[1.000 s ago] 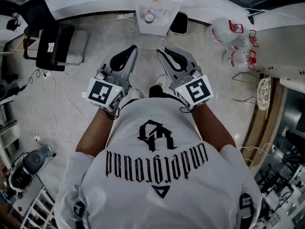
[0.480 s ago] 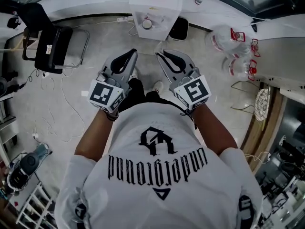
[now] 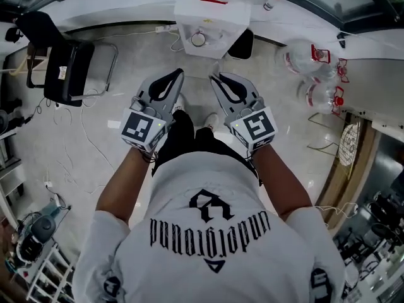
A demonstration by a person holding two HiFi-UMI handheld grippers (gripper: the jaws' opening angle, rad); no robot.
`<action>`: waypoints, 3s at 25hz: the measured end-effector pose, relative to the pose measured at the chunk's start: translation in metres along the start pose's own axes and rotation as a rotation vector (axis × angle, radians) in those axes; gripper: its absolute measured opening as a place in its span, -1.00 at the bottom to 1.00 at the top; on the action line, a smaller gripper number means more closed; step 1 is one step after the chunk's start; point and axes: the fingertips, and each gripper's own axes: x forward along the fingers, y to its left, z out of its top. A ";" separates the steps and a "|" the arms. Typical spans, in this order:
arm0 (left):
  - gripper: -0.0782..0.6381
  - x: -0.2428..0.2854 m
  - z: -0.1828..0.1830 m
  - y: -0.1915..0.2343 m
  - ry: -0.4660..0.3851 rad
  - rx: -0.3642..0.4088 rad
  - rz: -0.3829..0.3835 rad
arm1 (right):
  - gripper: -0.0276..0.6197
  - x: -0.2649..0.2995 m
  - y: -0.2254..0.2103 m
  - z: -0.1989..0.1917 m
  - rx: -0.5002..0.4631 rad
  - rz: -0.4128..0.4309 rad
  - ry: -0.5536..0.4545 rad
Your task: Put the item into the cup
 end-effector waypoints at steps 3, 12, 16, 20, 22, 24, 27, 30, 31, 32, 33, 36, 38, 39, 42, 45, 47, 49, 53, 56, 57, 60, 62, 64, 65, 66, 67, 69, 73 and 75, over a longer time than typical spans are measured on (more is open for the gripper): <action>-0.74 0.016 -0.018 0.012 0.023 -0.020 -0.014 | -0.78 0.017 -0.011 -0.014 0.025 -0.017 0.021; -0.74 0.054 -0.080 0.044 0.084 -0.072 -0.071 | -0.78 0.070 -0.038 -0.066 0.083 -0.060 0.090; -0.74 0.071 -0.111 0.061 0.121 -0.094 -0.082 | -0.78 0.095 -0.057 -0.094 0.132 -0.089 0.115; -0.74 0.085 -0.144 0.084 0.161 -0.095 -0.084 | -0.78 0.119 -0.070 -0.123 0.147 -0.096 0.137; -0.74 0.095 -0.159 0.091 0.174 -0.108 -0.095 | -0.78 0.131 -0.075 -0.139 0.149 -0.096 0.154; -0.74 0.103 -0.172 0.095 0.190 -0.099 -0.108 | -0.78 0.142 -0.080 -0.152 0.146 -0.100 0.168; -0.74 0.116 -0.191 0.102 0.210 -0.087 -0.122 | -0.78 0.158 -0.089 -0.171 0.134 -0.108 0.189; -0.74 0.130 -0.210 0.113 0.223 -0.091 -0.119 | -0.78 0.175 -0.101 -0.193 0.135 -0.108 0.213; -0.74 0.135 -0.216 0.117 0.225 -0.095 -0.116 | -0.78 0.181 -0.106 -0.200 0.137 -0.109 0.219; -0.74 0.140 -0.222 0.122 0.228 -0.098 -0.113 | -0.78 0.186 -0.112 -0.207 0.138 -0.112 0.225; -0.74 0.144 -0.229 0.125 0.231 -0.099 -0.111 | -0.78 0.192 -0.118 -0.215 0.142 -0.117 0.230; -0.74 0.157 -0.248 0.133 0.240 -0.102 -0.114 | -0.78 0.208 -0.132 -0.238 0.171 -0.135 0.245; -0.74 0.166 -0.260 0.139 0.242 -0.108 -0.115 | -0.78 0.219 -0.141 -0.253 0.188 -0.147 0.257; -0.74 0.171 -0.267 0.143 0.244 -0.113 -0.112 | -0.78 0.224 -0.145 -0.261 0.196 -0.154 0.262; -0.74 0.185 -0.288 0.150 0.257 -0.128 -0.102 | -0.78 0.237 -0.156 -0.285 0.222 -0.179 0.287; -0.74 0.195 -0.307 0.152 0.272 -0.124 -0.106 | -0.78 0.247 -0.164 -0.306 0.243 -0.197 0.309; -0.74 0.202 -0.319 0.155 0.287 -0.119 -0.113 | -0.78 0.255 -0.169 -0.315 0.259 -0.209 0.314; -0.74 0.206 -0.329 0.160 0.297 -0.119 -0.112 | -0.78 0.264 -0.173 -0.323 0.272 -0.217 0.318; -0.74 0.213 -0.346 0.169 0.305 -0.140 -0.104 | -0.78 0.277 -0.181 -0.340 0.307 -0.237 0.326; -0.74 0.217 -0.359 0.174 0.314 -0.149 -0.107 | -0.78 0.288 -0.184 -0.352 0.319 -0.247 0.341; -0.74 0.218 -0.362 0.176 0.315 -0.149 -0.107 | -0.78 0.290 -0.185 -0.356 0.319 -0.249 0.345; -0.74 0.221 -0.367 0.180 0.314 -0.151 -0.104 | -0.78 0.297 -0.189 -0.365 0.327 -0.257 0.354; -0.74 0.223 -0.370 0.182 0.317 -0.153 -0.106 | -0.78 0.300 -0.193 -0.371 0.333 -0.267 0.361; -0.74 0.222 -0.373 0.185 0.323 -0.155 -0.107 | -0.78 0.305 -0.197 -0.375 0.341 -0.275 0.367; -0.74 0.221 -0.374 0.187 0.325 -0.155 -0.106 | -0.78 0.307 -0.198 -0.377 0.347 -0.278 0.369; -0.74 0.220 -0.374 0.188 0.324 -0.155 -0.105 | -0.78 0.309 -0.199 -0.378 0.353 -0.279 0.371; -0.74 0.219 -0.374 0.188 0.323 -0.155 -0.105 | -0.78 0.310 -0.200 -0.379 0.357 -0.280 0.373; -0.74 0.218 -0.375 0.187 0.324 -0.154 -0.107 | -0.78 0.312 -0.200 -0.383 0.361 -0.282 0.380; -0.74 0.218 -0.375 0.186 0.321 -0.153 -0.112 | -0.70 0.314 -0.201 -0.384 0.369 -0.289 0.381; -0.74 0.217 -0.374 0.184 0.322 -0.151 -0.113 | -0.55 0.314 -0.201 -0.384 0.371 -0.286 0.380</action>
